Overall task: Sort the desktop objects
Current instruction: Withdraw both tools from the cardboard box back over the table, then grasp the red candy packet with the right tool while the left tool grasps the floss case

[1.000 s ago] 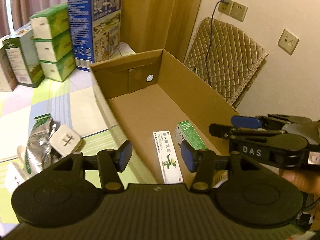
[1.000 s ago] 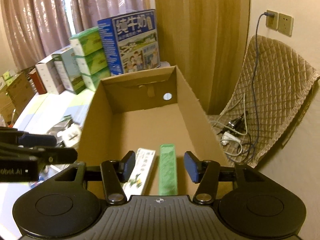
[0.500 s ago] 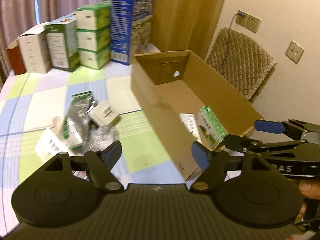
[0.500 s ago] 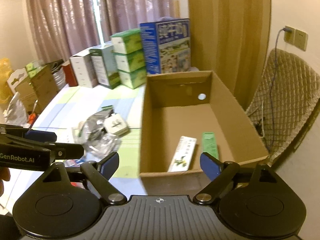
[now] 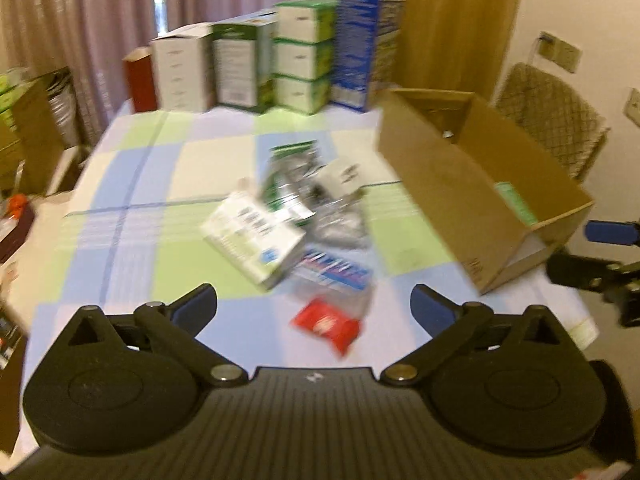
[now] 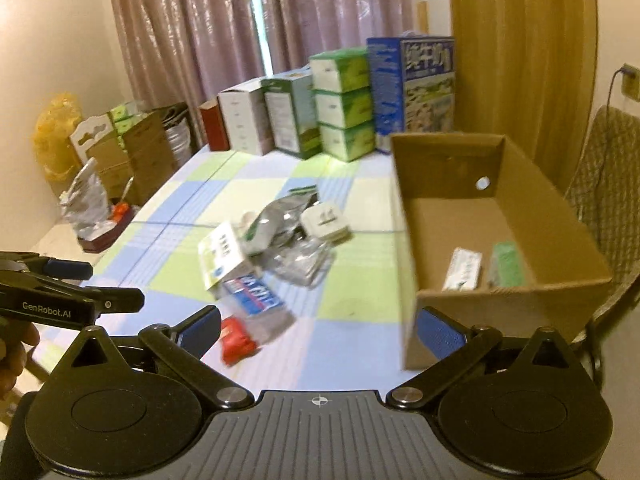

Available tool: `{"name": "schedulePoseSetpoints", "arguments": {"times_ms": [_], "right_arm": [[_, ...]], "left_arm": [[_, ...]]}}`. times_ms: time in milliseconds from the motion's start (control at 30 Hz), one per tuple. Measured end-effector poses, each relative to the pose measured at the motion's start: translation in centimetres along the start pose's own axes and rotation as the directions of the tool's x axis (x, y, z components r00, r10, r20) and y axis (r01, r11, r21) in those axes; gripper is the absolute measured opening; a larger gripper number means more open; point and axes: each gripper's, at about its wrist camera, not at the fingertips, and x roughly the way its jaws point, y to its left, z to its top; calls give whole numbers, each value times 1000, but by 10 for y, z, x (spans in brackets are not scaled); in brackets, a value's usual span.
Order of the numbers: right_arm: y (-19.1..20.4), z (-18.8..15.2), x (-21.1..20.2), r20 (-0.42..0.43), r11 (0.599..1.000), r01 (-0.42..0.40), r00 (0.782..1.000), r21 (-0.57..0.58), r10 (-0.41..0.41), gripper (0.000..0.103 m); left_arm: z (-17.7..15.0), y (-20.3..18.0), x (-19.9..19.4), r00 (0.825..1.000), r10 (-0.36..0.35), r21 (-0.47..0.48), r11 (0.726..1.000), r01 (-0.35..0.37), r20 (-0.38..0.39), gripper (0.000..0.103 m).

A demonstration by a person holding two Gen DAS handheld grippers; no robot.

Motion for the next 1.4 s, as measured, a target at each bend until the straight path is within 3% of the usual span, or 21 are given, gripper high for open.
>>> {"name": "schedulePoseSetpoints", "arguments": {"times_ms": [167, 467, 800, 1033, 1400], "right_arm": [[16, -18, 16, -56, 1000, -26, 998, -11, 25, 101], [26, -34, 36, -98, 998, -48, 994, -35, 45, 101], [31, -40, 59, -116, 995, -66, 992, -72, 58, 101], [40, -45, 84, -137, 989, -122, 985, -89, 109, 100], [57, -51, 138, -183, 973, -183, 971, -141, 156, 74]], "left_arm": [[-25, 33, -5, 999, 50, -39, 998, -50, -22, 102], [-48, 56, 2, 997, 50, -90, 994, -55, -59, 102], [-48, 59, 20, 996, 27, -76, 997, -33, -79, 102], [-46, 63, 39, 995, 15, -52, 998, -21, -100, 102], [-43, 77, 71, 991, 11, -44, 999, -17, -131, 102]]}}
